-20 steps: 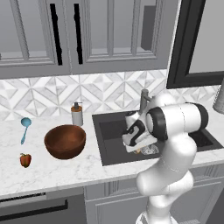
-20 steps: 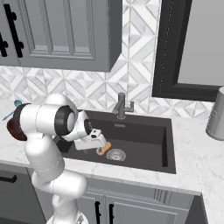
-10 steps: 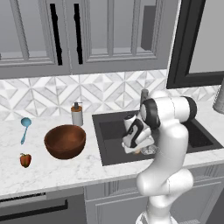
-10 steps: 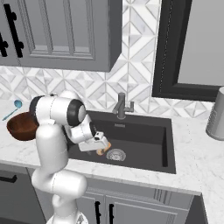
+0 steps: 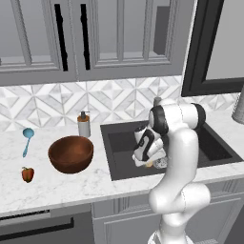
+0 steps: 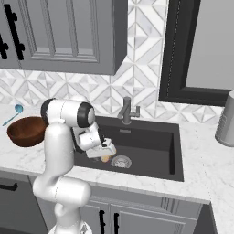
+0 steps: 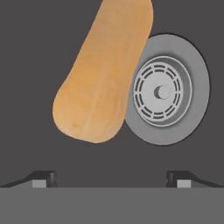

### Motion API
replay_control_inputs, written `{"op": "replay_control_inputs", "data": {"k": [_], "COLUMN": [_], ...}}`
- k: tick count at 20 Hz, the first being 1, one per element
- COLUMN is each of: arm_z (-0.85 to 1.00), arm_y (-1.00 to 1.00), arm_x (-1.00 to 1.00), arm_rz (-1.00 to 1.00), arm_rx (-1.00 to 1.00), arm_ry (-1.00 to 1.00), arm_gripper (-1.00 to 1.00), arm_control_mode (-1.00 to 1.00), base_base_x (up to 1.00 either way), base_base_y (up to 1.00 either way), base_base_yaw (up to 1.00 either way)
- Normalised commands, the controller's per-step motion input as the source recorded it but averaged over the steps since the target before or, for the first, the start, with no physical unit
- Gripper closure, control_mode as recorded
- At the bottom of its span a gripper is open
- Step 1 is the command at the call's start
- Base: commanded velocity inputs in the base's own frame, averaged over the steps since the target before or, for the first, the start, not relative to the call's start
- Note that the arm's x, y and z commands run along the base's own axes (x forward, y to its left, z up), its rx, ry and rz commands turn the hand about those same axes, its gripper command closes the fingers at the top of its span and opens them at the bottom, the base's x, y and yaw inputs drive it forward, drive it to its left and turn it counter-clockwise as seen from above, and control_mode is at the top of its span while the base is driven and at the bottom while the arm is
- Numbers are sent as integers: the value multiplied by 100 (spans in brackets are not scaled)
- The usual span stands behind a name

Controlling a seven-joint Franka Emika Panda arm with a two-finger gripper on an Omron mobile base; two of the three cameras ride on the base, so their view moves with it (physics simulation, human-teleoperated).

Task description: Pick the squash from the sink and place it in the bowl. Then pick the bowl and place it in the microwave. Then close the microwave door and press the start button.

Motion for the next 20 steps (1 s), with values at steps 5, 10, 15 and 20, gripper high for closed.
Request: {"op": "replay_control_inputs", "data": {"k": [5,10,15,20], "arm_z": [-19,-21,-23,-10], "arm_y": [-12,-1,0,0], "arm_x": [27,34,29,17], "arm_rz": [0,0,0,0], "arm_rx": [0,0,5,2], "arm_ry": [-8,-4,0,-1], "arm_gripper": [-100,-100,-100,100], "arm_control_mode": [-100,-100,-100,-100], "base_base_x": [0,0,0,0], "base_base_y": [0,0,0,0], "base_base_yaw": [0,0,0,0]}}
